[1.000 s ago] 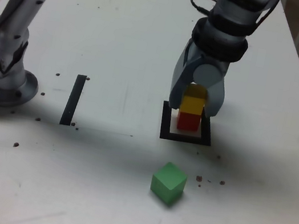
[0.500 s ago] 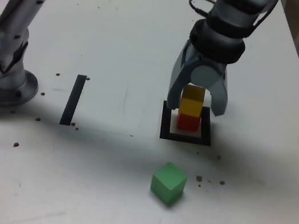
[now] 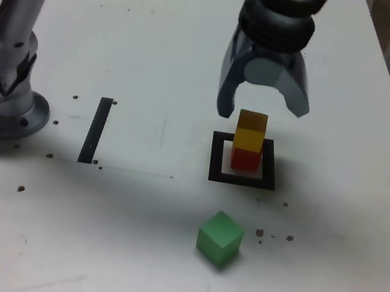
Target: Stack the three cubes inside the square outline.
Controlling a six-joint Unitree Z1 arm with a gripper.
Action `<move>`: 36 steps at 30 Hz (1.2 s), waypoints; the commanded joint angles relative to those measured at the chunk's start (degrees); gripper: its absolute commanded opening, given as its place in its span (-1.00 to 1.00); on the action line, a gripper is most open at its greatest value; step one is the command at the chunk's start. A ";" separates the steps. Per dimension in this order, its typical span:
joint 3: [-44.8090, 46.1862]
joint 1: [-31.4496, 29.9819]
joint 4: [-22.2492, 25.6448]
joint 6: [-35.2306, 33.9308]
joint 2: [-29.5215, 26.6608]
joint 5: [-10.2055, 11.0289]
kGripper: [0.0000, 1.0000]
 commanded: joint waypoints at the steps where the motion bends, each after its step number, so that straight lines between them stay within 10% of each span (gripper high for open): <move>1: 0.34 -1.26 -0.01 -0.47 -1.66 0.07 0.99; 36: 0.59 -26.33 -2.15 3.44 2.65 0.42 0.98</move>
